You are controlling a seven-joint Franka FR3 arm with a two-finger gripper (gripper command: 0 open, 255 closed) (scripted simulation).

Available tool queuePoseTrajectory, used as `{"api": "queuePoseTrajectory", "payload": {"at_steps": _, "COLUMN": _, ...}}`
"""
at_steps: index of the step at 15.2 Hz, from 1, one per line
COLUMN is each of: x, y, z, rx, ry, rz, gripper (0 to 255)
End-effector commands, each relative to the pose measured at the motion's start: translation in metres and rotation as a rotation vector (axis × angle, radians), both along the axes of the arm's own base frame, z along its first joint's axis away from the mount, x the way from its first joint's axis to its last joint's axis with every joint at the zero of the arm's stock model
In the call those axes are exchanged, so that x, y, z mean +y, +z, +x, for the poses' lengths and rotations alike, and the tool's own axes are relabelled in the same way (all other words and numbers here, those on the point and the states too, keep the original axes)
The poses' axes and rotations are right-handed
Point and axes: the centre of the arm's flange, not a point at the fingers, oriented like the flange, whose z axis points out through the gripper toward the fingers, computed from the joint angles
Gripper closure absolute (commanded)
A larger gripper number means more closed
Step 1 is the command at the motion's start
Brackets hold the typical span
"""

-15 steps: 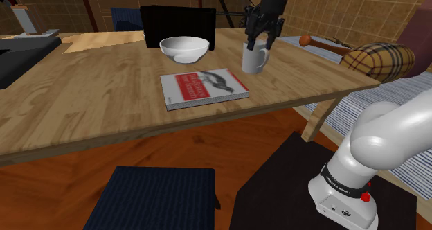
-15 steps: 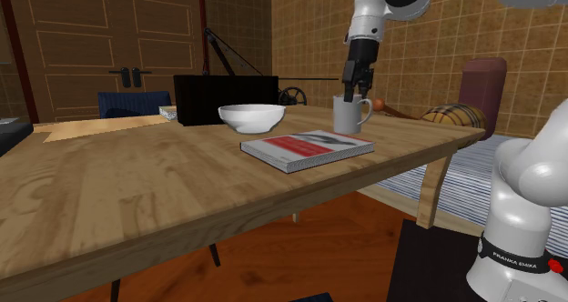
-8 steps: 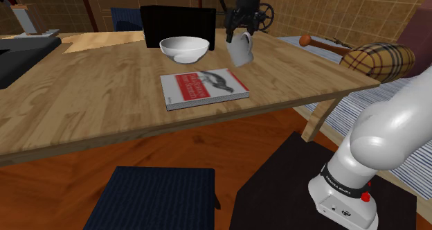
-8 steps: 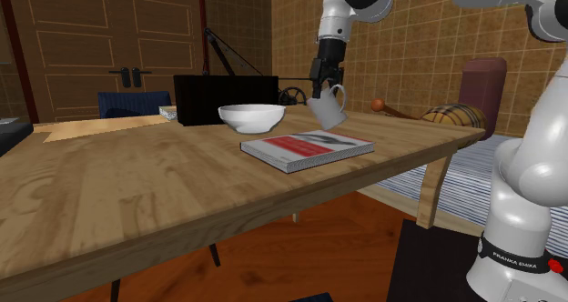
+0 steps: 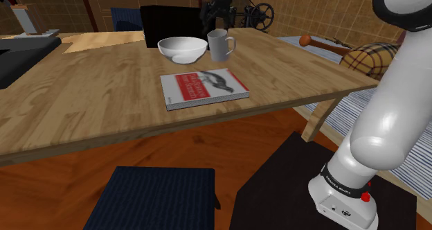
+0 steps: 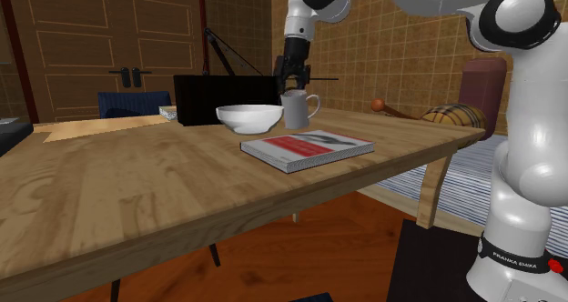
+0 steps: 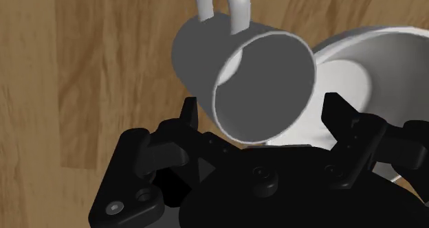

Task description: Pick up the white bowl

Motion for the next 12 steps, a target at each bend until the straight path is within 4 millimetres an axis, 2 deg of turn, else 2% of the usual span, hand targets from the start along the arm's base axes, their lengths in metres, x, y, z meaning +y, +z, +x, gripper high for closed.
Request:
{"api": "queuePoseTrajectory", "payload": {"at_steps": 1, "x": 0.005, "y": 0.0, "z": 0.028, "rx": -0.002, "ry": -0.001, "rz": 0.002, "gripper": 0}}
{"api": "queuePoseTrajectory", "payload": {"at_steps": 3, "x": 0.007, "y": 0.001, "z": 0.054, "rx": -0.003, "ry": -0.002, "rz": 0.004, "gripper": 0}}
{"api": "queuePoseTrajectory", "payload": {"at_steps": 4, "x": 0.007, "y": 0.001, "z": 0.054, "rx": -0.003, "ry": -0.002, "rz": 0.004, "gripper": 0}}
{"api": "queuePoseTrajectory", "payload": {"at_steps": 11, "x": 0.007, "y": -0.039, "z": 0.054, "rx": -0.003, "ry": -0.002, "rz": 0.004, "gripper": 0}}
{"api": "queuePoseTrajectory", "payload": {"at_steps": 12, "x": 0.007, "y": -0.039, "z": 0.054, "rx": -0.003, "ry": -0.002, "rz": 0.004, "gripper": 0}}
